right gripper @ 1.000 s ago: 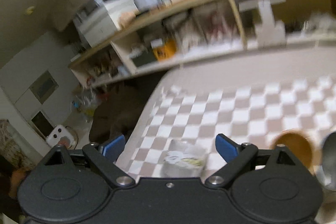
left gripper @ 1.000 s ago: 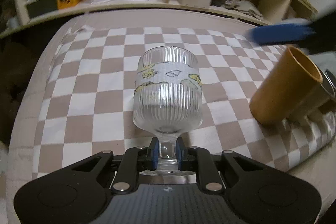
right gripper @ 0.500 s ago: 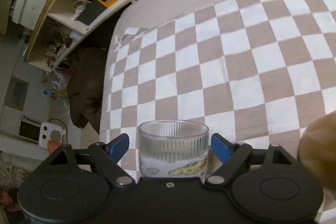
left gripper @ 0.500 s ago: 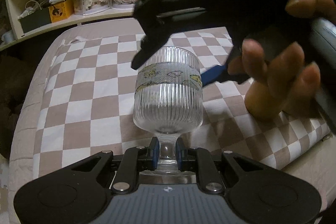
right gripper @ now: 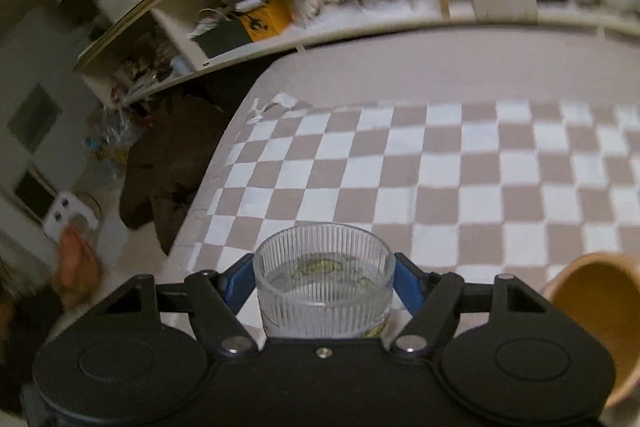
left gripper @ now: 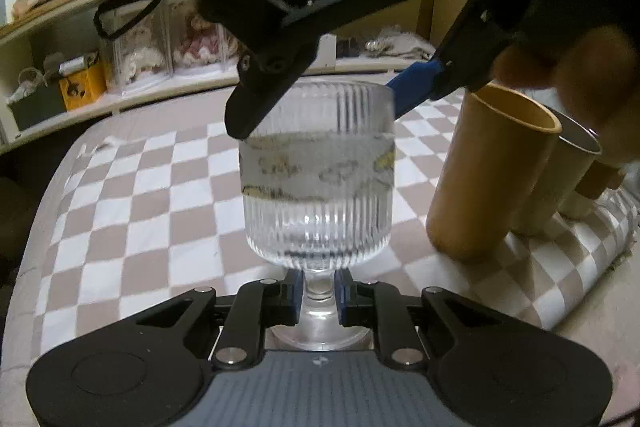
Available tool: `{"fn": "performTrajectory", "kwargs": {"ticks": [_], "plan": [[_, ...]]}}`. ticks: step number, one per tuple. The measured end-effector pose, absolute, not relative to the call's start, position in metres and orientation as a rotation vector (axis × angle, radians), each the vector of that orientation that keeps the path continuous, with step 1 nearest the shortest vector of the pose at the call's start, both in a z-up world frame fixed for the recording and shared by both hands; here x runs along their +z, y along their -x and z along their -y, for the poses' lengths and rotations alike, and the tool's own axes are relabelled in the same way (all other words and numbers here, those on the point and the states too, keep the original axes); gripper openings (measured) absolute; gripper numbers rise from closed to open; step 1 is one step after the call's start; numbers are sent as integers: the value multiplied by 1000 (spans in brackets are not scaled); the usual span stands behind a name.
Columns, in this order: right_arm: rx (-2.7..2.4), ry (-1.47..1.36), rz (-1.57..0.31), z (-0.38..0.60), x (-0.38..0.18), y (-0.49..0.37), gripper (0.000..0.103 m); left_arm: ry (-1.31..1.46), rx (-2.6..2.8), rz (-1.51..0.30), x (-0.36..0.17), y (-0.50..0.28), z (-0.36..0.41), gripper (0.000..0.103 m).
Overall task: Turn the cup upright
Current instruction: 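Grasp the glass bowl with the right tool while the left tool holds the stem, then lower the upright glass onto the bed cover and open both tools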
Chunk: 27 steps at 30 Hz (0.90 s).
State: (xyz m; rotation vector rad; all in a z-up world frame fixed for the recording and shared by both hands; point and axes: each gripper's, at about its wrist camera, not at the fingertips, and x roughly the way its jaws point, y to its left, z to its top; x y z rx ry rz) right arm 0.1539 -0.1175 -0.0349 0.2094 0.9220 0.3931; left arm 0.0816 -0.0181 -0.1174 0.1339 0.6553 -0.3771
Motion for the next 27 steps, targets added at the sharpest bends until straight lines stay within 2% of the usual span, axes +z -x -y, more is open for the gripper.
{"fn": "performTrajectory", "kwargs": {"ticks": [8,18,23,25,27], "plan": [[354,35,-835,118,-19,-128,73,-95,-441,-588,-132,-85,34,17],[339,51,-796,117,-20,-125,72,-71,-414,-551,-130,-86,24,17],[333,108,-751,106,-20,-121,72,-48,-430,-601,-127,-87,21,19],[317,149,-745,102,-25,-120,72,-52,-438,-611,-124,-85,22,22],[321,148,-734,103,-26,-118,72,-52,-437,-620,-121,-82,22,30]]}}
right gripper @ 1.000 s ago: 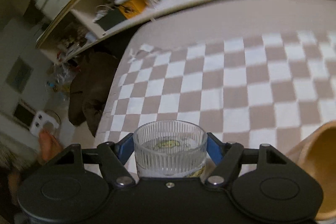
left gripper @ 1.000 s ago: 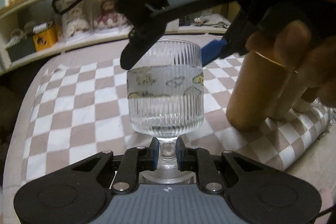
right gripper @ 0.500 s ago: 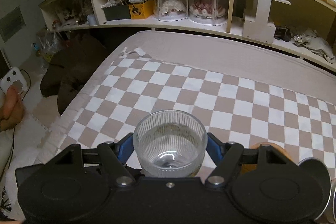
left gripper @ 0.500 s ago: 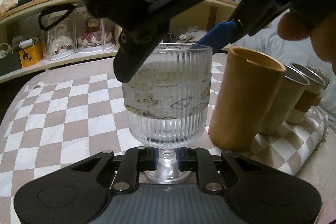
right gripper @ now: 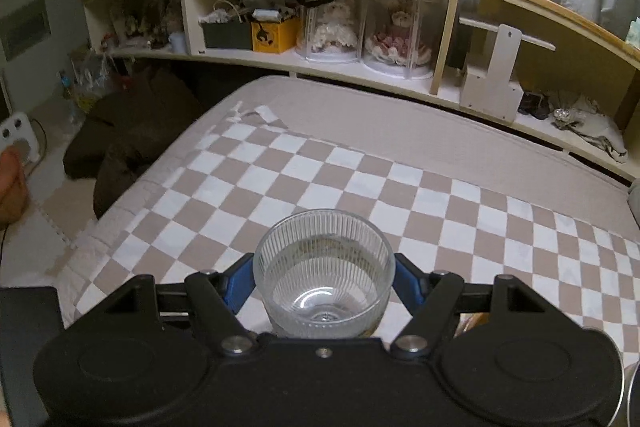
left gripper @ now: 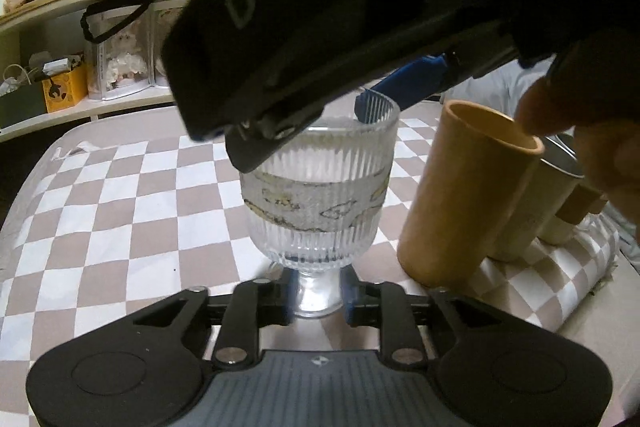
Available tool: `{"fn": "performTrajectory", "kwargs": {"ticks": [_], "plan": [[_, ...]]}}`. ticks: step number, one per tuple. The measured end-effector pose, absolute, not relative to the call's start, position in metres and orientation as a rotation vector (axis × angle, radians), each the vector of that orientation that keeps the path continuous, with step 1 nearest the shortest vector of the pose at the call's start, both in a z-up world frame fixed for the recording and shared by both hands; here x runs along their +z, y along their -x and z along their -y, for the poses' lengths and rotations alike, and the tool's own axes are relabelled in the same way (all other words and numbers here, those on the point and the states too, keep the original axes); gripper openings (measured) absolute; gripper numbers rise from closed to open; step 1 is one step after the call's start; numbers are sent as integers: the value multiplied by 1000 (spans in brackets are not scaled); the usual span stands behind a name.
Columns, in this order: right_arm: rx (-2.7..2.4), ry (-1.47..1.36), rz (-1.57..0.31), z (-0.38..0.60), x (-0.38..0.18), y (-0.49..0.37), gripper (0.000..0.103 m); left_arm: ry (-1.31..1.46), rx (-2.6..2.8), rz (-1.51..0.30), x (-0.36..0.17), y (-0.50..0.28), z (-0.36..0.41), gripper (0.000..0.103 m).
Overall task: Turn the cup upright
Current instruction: 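Lower the upright glass onto the bed cover and open both tools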
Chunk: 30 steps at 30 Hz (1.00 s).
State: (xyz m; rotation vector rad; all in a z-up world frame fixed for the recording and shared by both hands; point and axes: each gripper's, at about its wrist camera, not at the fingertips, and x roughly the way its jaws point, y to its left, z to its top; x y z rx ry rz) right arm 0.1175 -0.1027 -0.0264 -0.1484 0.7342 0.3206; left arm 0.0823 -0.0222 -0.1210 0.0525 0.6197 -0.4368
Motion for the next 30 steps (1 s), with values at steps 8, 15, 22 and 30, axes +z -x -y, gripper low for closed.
{"fn": "performTrajectory", "kwargs": {"ticks": [8,15,22,30], "plan": [[311,109,-750,111,-26,-112,73,-40,-414,-667,-107,-70,14,42],[309,62,-674,125,-11,-96,85,-33,-395,-628,-81,-47,3,51],[300,28,-584,153,5,-63,85,-52,-275,-549,-57,-21,-6,63],[252,3,-498,193,6,-18,86,-11,-175,-478,-25,5,-15,87]]}}
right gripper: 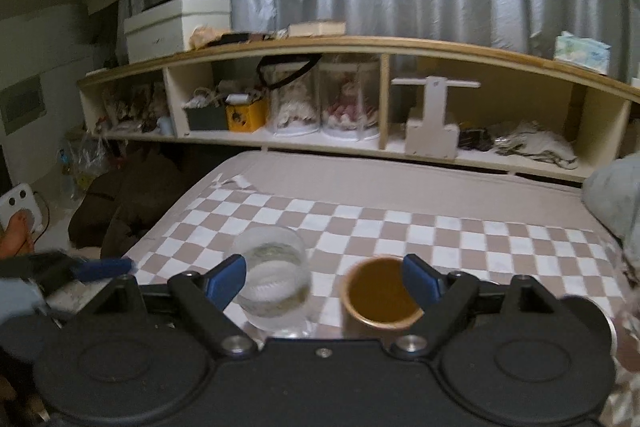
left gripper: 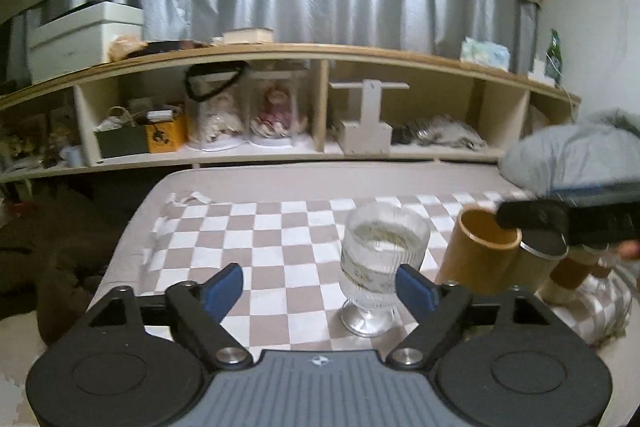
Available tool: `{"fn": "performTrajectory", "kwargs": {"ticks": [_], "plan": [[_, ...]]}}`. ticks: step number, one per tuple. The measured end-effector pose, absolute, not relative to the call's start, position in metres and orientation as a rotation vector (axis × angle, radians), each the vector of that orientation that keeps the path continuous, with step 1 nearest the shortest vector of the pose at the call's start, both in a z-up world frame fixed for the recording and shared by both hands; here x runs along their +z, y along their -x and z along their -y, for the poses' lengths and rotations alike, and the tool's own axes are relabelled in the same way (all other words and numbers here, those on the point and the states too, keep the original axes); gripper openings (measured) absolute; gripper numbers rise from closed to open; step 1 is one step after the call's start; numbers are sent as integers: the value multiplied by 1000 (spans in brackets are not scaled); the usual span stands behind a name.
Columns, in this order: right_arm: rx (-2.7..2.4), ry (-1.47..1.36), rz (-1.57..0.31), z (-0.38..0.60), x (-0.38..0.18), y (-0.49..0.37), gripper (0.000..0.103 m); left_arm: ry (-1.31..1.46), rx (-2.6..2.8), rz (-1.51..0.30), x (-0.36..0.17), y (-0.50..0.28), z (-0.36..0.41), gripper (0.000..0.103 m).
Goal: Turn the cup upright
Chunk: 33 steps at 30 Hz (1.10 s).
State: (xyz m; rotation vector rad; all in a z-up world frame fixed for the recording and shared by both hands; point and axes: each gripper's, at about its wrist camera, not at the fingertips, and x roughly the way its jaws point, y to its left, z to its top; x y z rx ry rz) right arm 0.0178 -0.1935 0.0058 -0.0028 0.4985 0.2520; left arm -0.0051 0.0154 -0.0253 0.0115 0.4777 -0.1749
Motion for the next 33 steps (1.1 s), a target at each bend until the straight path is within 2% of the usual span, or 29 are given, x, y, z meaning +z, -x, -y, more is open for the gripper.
{"fn": "performTrajectory", "kwargs": {"ticks": [6,20,33], "plan": [[215,-24,-460,220,3,9,86,-7,-127,-428,-12,25,-12,103],[139,56,-350,238,-9,59,102,-36,-117,-389,-7,52,1,103],[101,51,-360,241,-21,62,103,-55,-117,-408,-20,53,0,103]]}}
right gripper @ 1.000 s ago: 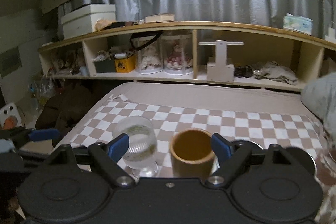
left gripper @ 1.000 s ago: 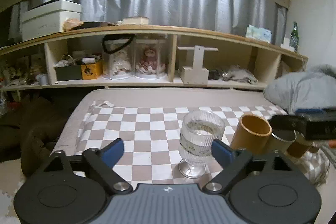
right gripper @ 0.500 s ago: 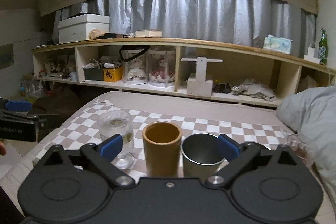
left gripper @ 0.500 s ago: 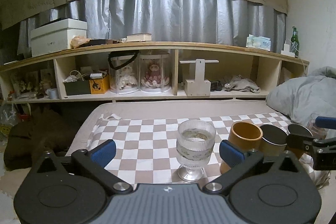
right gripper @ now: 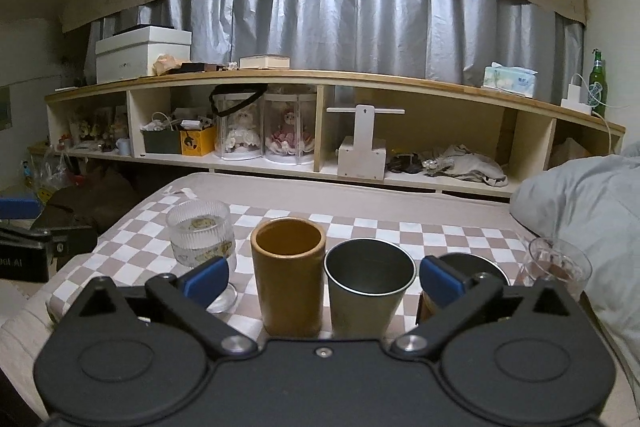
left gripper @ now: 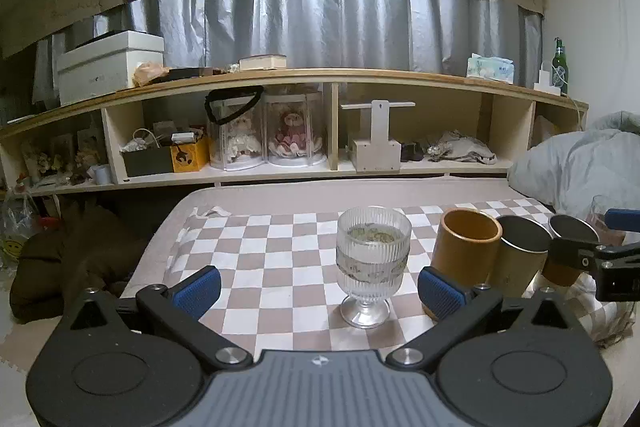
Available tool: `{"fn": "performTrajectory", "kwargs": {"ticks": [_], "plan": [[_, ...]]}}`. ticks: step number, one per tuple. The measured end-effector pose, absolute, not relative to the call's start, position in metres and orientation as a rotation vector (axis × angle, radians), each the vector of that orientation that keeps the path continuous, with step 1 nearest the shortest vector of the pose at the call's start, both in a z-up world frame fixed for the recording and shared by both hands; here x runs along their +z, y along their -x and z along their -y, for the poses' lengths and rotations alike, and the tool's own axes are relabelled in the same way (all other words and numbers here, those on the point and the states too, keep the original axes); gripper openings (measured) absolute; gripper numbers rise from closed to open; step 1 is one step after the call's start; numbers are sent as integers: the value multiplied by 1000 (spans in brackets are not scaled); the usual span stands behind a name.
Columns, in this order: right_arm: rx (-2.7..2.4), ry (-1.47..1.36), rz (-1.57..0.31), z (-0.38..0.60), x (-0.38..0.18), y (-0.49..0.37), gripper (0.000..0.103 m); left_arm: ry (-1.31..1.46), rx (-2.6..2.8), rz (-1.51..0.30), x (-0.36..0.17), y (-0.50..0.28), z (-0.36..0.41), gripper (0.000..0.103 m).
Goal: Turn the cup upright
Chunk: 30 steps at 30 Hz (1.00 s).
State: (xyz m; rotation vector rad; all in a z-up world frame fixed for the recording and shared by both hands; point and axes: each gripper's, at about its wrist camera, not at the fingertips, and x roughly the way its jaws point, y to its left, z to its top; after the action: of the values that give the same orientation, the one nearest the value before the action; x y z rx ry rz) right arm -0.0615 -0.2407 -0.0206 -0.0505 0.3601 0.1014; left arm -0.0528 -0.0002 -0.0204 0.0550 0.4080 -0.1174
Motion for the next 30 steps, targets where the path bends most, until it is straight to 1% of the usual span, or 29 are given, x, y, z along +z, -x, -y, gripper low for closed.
{"fn": "performTrajectory", "kwargs": {"ticks": [30], "plan": [[95,50,-388,239,-25,54,103,-58,-122,-440,-27,47,0,103]]}}
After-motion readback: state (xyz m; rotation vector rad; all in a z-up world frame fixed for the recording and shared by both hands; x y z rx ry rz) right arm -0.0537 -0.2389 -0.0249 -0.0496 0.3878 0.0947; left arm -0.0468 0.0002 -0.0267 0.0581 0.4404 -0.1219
